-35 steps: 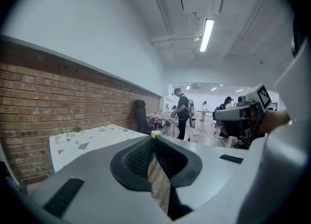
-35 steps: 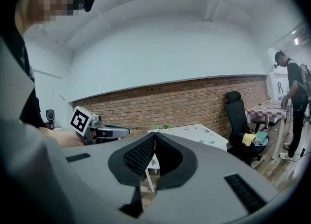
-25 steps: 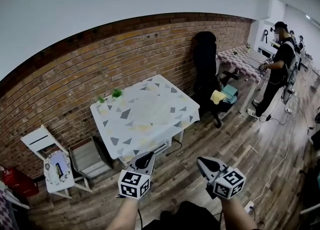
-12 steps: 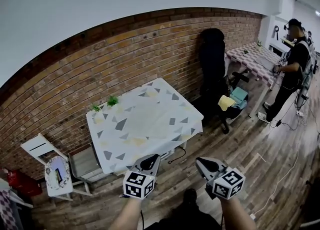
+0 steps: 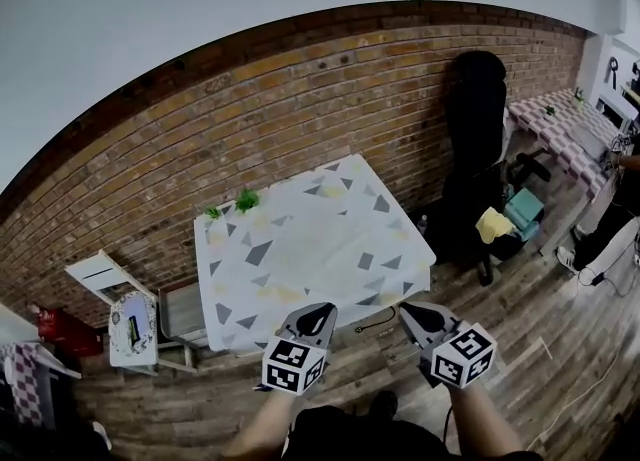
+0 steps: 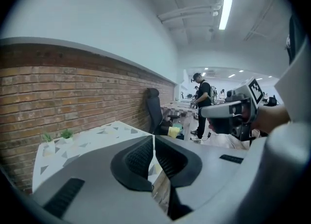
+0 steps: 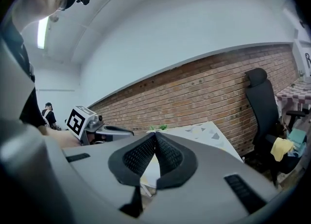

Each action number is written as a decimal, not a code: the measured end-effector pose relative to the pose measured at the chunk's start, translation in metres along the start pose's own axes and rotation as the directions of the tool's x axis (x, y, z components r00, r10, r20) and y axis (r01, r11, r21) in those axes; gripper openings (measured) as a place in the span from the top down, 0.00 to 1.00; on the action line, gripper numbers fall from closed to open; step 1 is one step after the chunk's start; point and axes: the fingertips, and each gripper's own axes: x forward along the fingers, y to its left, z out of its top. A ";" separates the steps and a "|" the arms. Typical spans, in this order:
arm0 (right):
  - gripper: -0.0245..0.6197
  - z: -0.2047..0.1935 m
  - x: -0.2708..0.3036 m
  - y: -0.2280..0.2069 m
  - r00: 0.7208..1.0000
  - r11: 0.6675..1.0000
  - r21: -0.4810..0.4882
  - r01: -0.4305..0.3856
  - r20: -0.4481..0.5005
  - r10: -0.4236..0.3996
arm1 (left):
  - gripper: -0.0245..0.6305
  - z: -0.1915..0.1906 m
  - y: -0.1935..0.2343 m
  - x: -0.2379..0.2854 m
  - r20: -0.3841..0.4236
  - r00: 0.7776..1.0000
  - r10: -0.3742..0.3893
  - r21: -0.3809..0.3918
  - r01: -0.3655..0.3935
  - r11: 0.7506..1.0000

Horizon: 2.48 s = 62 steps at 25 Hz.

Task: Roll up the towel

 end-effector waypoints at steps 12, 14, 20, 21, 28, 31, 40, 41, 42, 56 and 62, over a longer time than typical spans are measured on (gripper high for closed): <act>0.87 -0.003 0.115 -0.016 0.981 0.991 -0.102 -0.081 -0.183 0.061 | 0.93 -0.017 0.086 0.036 -0.031 0.999 0.021 -0.051 -0.022 0.998; 0.85 -0.007 0.130 -0.014 0.975 0.991 -0.108 -0.085 -0.212 0.061 | 0.93 -0.018 0.100 0.041 -0.027 1.000 0.009 -0.054 -0.011 0.999; 0.79 -0.035 0.169 -0.020 0.947 0.982 -0.161 -0.104 -0.317 0.049 | 0.93 -0.042 0.127 0.057 -0.076 0.997 -0.030 -0.052 0.027 0.998; 0.78 -0.044 0.174 -0.023 0.936 0.978 -0.178 -0.112 -0.349 0.044 | 0.93 -0.048 0.128 0.060 -0.091 0.995 -0.037 -0.062 0.032 0.998; 0.70 -0.114 0.195 -0.049 0.843 0.937 -0.291 -0.193 -0.538 0.006 | 0.81 -0.103 0.128 0.089 -0.221 0.973 -0.063 -0.070 0.048 0.996; 0.68 -0.136 0.200 -0.054 0.810 0.912 -0.325 -0.250 -0.587 0.013 | 0.79 -0.120 0.123 0.099 -0.259 0.963 -0.077 -0.081 0.058 0.995; 0.68 -0.192 0.216 -0.059 0.700 0.831 -0.357 -0.426 -0.712 0.053 | 0.76 -0.155 0.112 0.127 -0.366 0.926 -0.095 -0.053 0.081 0.995; 0.68 -0.196 0.219 -0.058 0.689 0.821 -0.358 -0.445 -0.723 0.058 | 0.76 -0.158 0.113 0.130 -0.379 0.921 -0.090 -0.042 0.080 0.996; 0.68 -0.201 0.221 -0.058 0.677 0.811 -0.358 -0.462 -0.733 0.063 | 0.76 -0.162 0.115 0.131 -0.397 0.914 -0.087 -0.032 0.080 0.996; 0.72 -0.244 0.233 -0.058 0.550 0.732 -0.336 -0.592 -0.833 0.063 | 0.76 -0.190 0.120 0.136 -0.497 0.865 -0.066 0.021 0.088 0.996; 0.76 -0.250 0.231 -0.057 0.527 0.729 -0.326 -0.602 -0.848 0.057 | 0.76 -0.195 0.118 0.136 -0.503 0.862 -0.063 0.048 0.101 0.994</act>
